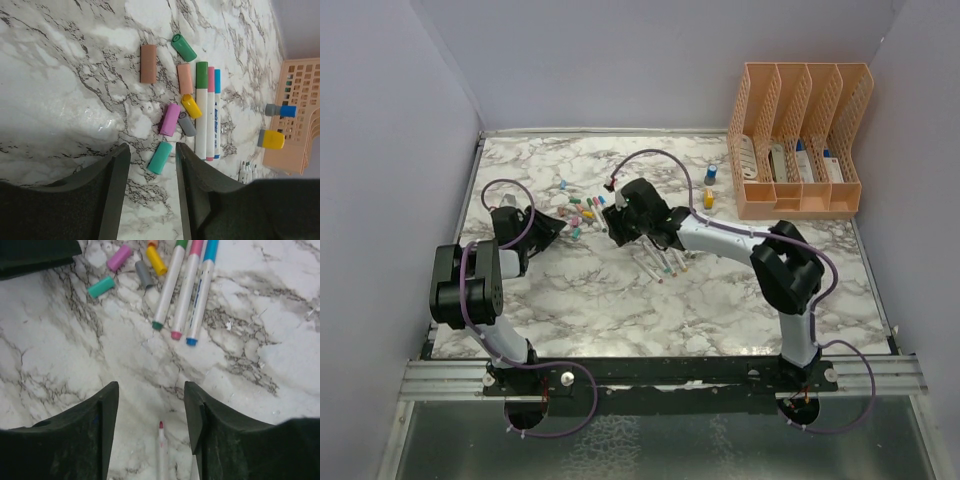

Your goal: Open the pen caps

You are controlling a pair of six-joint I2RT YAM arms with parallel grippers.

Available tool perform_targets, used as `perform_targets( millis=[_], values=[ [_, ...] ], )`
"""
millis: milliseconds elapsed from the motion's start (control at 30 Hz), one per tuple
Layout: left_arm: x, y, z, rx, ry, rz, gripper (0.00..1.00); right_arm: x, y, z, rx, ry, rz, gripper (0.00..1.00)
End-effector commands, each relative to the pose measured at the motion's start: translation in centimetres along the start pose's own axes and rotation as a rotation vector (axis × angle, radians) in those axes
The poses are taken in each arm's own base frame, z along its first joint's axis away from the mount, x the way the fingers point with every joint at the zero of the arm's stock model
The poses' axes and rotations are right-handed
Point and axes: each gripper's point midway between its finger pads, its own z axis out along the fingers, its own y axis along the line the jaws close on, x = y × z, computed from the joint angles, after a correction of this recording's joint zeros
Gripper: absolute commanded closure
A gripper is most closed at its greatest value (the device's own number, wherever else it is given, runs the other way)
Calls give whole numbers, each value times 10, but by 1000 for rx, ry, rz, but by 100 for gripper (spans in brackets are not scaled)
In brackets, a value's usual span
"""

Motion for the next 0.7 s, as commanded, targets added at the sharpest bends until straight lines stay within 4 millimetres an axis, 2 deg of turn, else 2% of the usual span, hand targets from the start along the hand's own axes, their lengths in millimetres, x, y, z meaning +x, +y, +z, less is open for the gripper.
perform_targets(
  millis=[0, 67, 167, 233, 267, 300, 433, 500, 533, 667],
  values=[
    [-14, -7, -9, 14, -55, 18, 54, -12, -7, 25, 59, 11, -53, 43],
    [-19, -11, -16, 21, -75, 28, 49, -17, -11, 36, 87, 9, -71, 39],
    [-26, -23, -27, 48, -103, 59, 36, -24, -21, 51, 139, 8, -87, 32],
    [-30, -32, -35, 72, -123, 95, 22, -28, -27, 59, 162, 7, -87, 29],
    [-33, -36, -40, 80, -136, 110, 7, -31, -30, 63, 166, 4, -84, 27],
    [-36, -40, -44, 83, -148, 125, 2, -31, -35, 66, 174, 5, -79, 25],
    [-43, -55, -59, 112, -178, 157, 1, -36, -48, 76, 190, 4, -65, 17],
    [-44, -60, -63, 128, -184, 161, 1, -37, -54, 80, 198, 6, -61, 10],
    [-44, -63, -64, 137, -185, 166, 1, -36, -57, 82, 201, 10, -58, 2],
    [-45, -67, -66, 152, -184, 172, 1, -35, -67, 86, 218, 13, -50, 1]
  ],
)
